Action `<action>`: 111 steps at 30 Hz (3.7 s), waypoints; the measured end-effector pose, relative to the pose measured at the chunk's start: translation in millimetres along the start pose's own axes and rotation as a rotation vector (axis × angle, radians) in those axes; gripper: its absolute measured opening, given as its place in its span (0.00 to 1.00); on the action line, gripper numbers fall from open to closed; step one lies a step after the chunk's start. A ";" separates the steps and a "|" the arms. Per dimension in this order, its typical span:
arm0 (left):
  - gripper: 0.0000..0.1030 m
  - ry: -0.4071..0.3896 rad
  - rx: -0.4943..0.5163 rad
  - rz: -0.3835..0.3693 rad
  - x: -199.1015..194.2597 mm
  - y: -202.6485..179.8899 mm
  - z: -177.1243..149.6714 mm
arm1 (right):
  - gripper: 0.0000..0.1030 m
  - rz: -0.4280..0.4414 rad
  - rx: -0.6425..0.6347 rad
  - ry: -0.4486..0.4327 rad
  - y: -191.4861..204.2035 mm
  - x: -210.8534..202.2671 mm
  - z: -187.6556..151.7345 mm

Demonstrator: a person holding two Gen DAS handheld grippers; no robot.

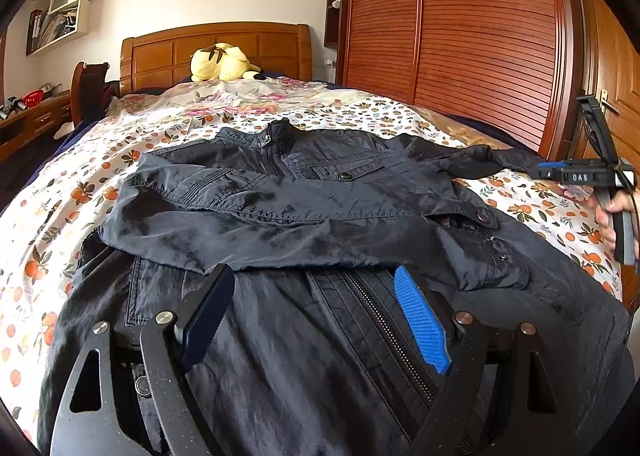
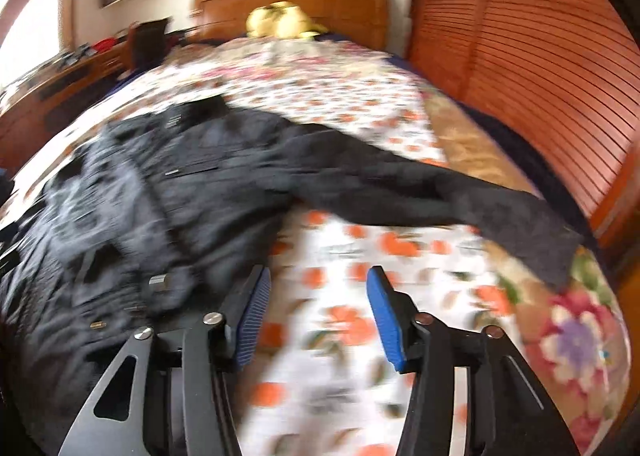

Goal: Fold large clothes
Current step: 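Move the right gripper to the other sleeve cuff and close on it, then lift the held sleeve and lay it across the jacket body with the right gripper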

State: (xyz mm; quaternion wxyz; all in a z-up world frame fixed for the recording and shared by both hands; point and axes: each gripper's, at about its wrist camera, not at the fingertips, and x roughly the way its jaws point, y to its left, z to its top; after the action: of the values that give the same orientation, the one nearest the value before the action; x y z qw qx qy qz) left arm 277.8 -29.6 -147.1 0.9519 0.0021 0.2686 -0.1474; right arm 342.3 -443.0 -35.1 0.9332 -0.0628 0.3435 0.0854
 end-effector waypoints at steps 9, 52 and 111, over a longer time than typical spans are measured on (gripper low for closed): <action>0.81 0.000 -0.001 -0.001 0.2 -0.1 -0.3 | 0.59 -0.217 0.130 0.038 -84.4 16.9 -6.9; 0.80 -0.046 0.004 -0.009 -12.9 0.2 1.5 | 0.08 -0.330 0.103 -0.059 -74.4 -37.8 115.0; 0.80 -0.068 -0.023 0.051 -79.4 41.3 -12.4 | 0.37 0.242 -0.160 -0.050 182.7 -95.6 2.3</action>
State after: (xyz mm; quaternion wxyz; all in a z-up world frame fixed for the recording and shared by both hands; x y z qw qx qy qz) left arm 218.6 33.1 -120.2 0.9639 -0.0072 0.2375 -0.1199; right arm 235.1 -275.2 18.3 0.9163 -0.0931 0.3173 0.2259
